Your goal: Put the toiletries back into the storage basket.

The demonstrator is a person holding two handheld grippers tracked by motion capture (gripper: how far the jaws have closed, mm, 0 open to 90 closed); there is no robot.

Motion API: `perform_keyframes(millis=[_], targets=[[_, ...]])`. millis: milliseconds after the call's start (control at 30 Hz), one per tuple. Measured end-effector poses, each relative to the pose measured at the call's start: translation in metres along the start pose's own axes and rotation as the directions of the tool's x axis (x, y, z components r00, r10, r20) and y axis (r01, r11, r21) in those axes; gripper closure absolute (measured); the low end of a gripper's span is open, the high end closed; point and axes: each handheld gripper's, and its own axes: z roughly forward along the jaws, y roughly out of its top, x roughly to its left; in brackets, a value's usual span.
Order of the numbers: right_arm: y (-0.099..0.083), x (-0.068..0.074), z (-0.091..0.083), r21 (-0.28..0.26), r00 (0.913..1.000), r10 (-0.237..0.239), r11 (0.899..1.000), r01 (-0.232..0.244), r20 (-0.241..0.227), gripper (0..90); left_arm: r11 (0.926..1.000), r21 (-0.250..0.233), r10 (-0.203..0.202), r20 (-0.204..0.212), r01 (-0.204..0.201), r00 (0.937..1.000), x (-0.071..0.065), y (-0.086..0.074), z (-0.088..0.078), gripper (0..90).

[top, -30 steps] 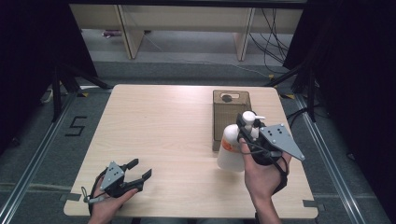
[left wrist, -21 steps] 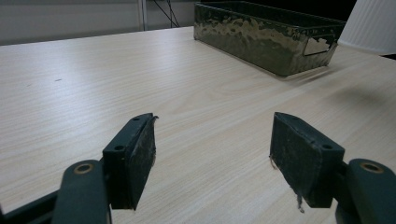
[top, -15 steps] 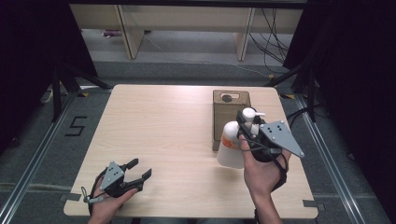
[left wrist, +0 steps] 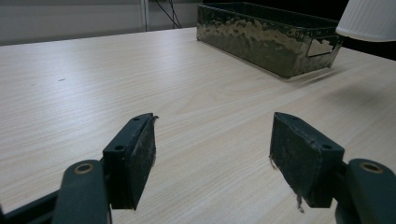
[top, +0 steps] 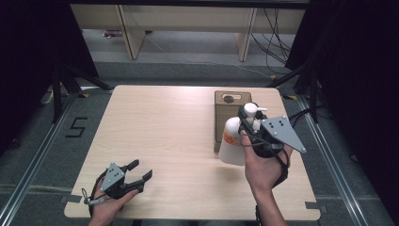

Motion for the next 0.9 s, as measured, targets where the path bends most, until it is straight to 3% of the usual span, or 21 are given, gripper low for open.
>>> perform_keyframes(millis=[233, 300, 367, 400, 433, 467, 700, 867, 900], targets=[[0.003, 0.0, 0.004, -0.006, 0.9999, -0.01, 1.0, 0.01, 0.003, 60.1, 1.0, 0.0, -0.001, 0.0, 0.001, 1.0, 0.0, 0.0, 0.0, 30.7], [0.005, 0.001, 0.005, -0.009, 1.0, 0.008, 1.0, -0.008, 0.0, 60.1, 1.0, 0.0, 0.0, 0.0, 0.0, 1.0, 0.0, 0.0, 0.0, 30.7], [0.006, -0.002, 0.007, -0.018, 0.9998, -0.019, 1.0, 0.019, 0.008, 60.2, 1.0, -0.001, -0.001, 0.0, 0.001, 1.0, 0.0, 0.0, 0.0, 30.7], [0.007, 0.0, 0.007, -0.011, 1.0, 0.001, 1.0, -0.001, 0.005, 60.2, 0.9997, -0.018, 0.016, 0.013, -0.016, 0.9998, 0.002, 0.0, 0.002, 30.7], [0.008, -0.001, 0.008, -0.017, 0.9999, -0.012, 1.0, 0.012, 0.005, 60.1, 0.9997, -0.023, 0.013, 0.017, -0.013, 0.9998, 0.002, 0.0, 0.002, 30.7], [0.009, -0.001, 0.01, -0.016, 0.9999, -0.013, 1.0, 0.013, 0.01, 60.1, 1.0, -0.001, -0.001, 0.001, 0.001, 1.0, 0.0, 0.0, 0.0, 30.7], [0.012, -0.001, 0.014, -0.01, 1.0, 0.002, 1.0, -0.002, 0.002, 60.1, 1.0, -0.001, -0.001, 0.001, 0.001, 1.0, 0.0, 0.0, 0.001, 30.7], [0.014, -0.003, 0.02, -0.022, 0.9997, -0.021, 1.0, 0.021, 0.008, 60.1, 1.0, -0.002, -0.002, 0.001, 0.002, 1.0, 0.0, 0.0, 0.0, 30.8], [0.014, -0.003, 0.02, -0.022, 0.9997, -0.021, 1.0, 0.021, 0.008, 60.1, 0.9997, -0.019, 0.016, 0.014, -0.015, 0.9998, 0.002, 0.0, 0.002, 30.8]])
